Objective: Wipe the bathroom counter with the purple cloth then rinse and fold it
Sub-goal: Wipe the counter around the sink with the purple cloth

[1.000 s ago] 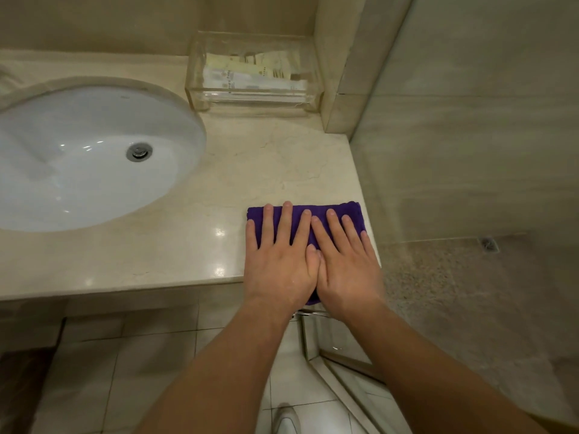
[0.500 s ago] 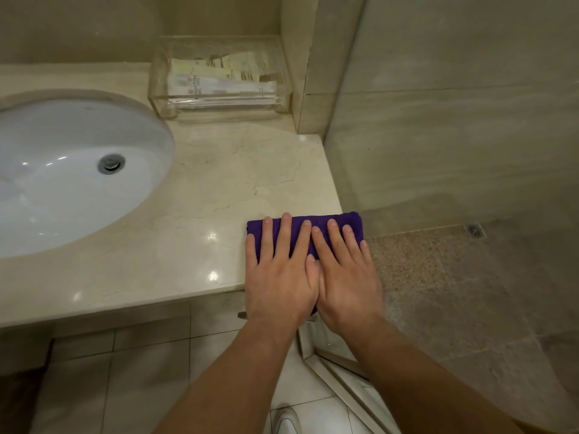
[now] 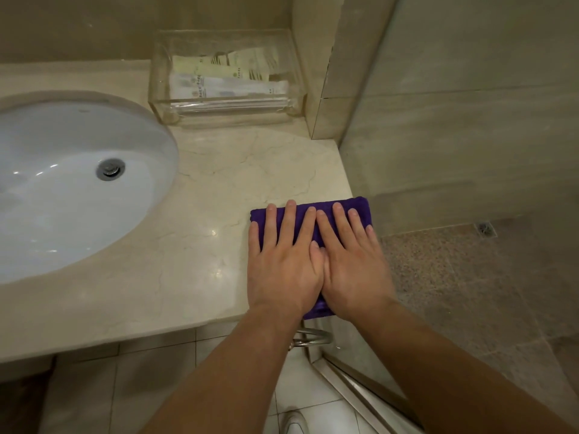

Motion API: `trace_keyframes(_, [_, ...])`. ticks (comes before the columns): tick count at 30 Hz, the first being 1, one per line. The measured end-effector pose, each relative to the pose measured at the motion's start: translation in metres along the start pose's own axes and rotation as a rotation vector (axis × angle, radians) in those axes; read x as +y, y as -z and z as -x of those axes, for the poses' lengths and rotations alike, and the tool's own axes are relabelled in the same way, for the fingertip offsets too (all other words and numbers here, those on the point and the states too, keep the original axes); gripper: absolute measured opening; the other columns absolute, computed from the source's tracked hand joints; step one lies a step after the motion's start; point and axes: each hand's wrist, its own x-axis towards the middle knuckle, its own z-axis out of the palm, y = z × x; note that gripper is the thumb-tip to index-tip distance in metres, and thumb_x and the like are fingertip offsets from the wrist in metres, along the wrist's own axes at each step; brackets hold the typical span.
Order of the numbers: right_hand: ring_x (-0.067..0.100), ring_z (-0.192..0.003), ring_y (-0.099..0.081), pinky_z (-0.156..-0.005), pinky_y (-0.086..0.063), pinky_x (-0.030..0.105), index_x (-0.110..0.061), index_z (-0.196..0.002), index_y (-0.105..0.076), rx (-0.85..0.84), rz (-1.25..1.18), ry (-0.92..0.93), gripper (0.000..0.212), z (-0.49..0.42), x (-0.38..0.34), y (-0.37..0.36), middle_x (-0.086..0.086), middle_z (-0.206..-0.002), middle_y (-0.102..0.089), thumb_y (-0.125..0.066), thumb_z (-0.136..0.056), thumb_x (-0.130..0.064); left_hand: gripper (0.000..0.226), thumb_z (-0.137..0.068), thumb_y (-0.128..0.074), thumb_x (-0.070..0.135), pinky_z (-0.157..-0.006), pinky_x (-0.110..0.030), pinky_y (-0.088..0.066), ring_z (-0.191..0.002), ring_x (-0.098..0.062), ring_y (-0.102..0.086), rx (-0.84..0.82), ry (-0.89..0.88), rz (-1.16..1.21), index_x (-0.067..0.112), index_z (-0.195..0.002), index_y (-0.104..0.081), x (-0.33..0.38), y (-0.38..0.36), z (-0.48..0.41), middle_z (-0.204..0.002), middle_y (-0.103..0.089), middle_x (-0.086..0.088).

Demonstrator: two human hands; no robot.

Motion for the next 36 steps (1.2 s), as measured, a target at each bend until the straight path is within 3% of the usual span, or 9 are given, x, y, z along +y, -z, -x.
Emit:
trace_keyframes(13, [0.011,-0.147,0.023,-0.123,0.009,0.037,-0.034,-0.156,0.010,0.015,-0.024,-0.038,0.056,-0.061,-0.006,0.009,-0.005,-0.165,0.015,-0.012,-0.106,-0.044,0.064,-0.093,0.000,0.043,-0.122,-0.049,0.000,-0.152,-0.023,0.007,0.048,-0.021,-0.033,0.033,-0.156,-0.006,-0.018,0.007,-0.064,-0.166,-0.002,0.002])
trace_keyframes(36, [0.015,-0.153,0.006,-0.125,-0.002,0.039,-0.032,-0.159,-0.004,0.090,-0.075,-0.069,0.055,-0.141,-0.007,0.020,-0.004,-0.167,0.001,-0.011,-0.106,-0.045,0.060,-0.096,-0.009,0.041,-0.122,-0.049,0.001,-0.152,-0.022,0.006,0.091,-0.038,-0.041,0.035,-0.156,-0.006,-0.033,0.015,-0.151,-0.166,-0.002,0.003])
